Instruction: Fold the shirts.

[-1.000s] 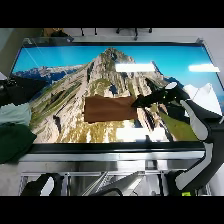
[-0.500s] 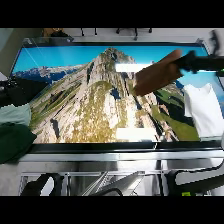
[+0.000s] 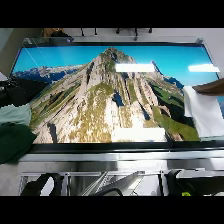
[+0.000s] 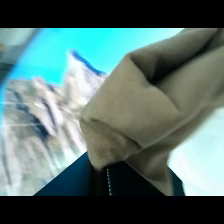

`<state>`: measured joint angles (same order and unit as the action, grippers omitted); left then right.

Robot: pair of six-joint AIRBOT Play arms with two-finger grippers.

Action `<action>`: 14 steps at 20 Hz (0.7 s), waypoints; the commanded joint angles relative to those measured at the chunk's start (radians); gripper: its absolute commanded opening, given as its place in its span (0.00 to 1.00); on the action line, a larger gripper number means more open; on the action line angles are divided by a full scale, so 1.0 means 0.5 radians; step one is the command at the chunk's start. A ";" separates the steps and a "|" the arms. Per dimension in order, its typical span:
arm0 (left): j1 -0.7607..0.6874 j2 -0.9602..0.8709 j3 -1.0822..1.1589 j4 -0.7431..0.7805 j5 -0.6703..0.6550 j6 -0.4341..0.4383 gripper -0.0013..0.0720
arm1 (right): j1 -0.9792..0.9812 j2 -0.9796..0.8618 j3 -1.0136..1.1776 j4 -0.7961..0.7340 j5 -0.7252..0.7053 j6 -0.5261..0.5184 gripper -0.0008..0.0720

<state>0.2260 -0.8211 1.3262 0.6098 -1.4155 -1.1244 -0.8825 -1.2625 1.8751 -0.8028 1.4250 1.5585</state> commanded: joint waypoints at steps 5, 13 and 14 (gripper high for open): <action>0.002 0.001 -0.001 0.002 -0.001 0.008 0.04 | -0.105 0.025 0.008 -0.523 0.397 0.220 0.04; 0.002 -0.016 -0.001 0.000 -0.052 0.034 0.04 | -0.101 0.002 0.008 -0.006 0.072 0.271 0.04; 0.002 -0.037 -0.001 0.000 -0.053 0.034 0.04 | -0.100 -0.003 0.008 0.039 0.022 0.208 0.04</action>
<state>0.2260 -0.8272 1.3262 0.6106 -1.4384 -1.1126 -0.9329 -1.2583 1.8790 -0.8371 1.4864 1.6909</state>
